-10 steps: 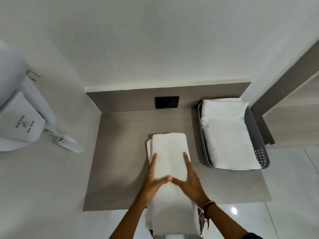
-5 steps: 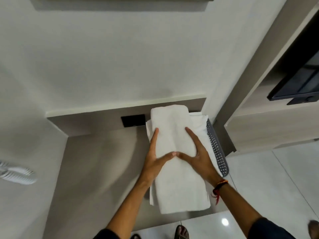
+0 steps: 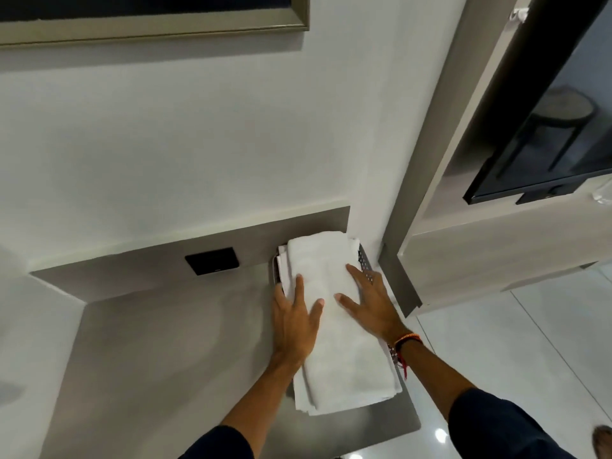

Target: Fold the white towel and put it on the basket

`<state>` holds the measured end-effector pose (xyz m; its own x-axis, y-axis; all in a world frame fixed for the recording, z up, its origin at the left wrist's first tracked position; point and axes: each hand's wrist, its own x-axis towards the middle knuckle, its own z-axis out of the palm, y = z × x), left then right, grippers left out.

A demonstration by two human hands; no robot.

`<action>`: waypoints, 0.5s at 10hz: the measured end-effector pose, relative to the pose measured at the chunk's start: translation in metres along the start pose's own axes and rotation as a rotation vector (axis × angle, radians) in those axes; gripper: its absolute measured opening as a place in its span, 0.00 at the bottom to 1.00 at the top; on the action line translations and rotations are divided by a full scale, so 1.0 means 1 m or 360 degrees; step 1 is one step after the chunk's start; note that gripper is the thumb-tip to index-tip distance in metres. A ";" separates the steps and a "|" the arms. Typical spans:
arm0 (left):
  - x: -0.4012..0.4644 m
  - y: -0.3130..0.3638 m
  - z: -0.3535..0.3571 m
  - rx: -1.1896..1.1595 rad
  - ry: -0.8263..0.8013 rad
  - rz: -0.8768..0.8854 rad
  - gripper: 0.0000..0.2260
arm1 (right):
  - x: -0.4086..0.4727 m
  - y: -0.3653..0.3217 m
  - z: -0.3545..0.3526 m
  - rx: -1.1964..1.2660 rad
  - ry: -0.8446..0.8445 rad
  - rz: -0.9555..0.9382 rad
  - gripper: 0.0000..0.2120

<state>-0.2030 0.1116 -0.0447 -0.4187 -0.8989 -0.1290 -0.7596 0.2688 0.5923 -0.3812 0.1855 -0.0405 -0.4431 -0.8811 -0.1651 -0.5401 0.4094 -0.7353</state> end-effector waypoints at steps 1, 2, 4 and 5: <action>0.005 0.012 0.006 0.0491 0.0243 0.0365 0.29 | 0.006 -0.006 0.005 -0.0571 0.0170 -0.0422 0.34; 0.011 0.011 0.026 0.0603 0.0076 0.0383 0.28 | 0.009 0.001 0.017 -0.0806 0.0000 -0.0466 0.31; 0.017 0.008 0.035 0.0729 -0.0073 0.0338 0.28 | 0.011 0.007 0.023 -0.0851 -0.0068 -0.0349 0.32; 0.014 0.014 0.017 0.0755 -0.0016 0.0473 0.27 | 0.013 -0.008 0.007 -0.0924 -0.0149 -0.0395 0.31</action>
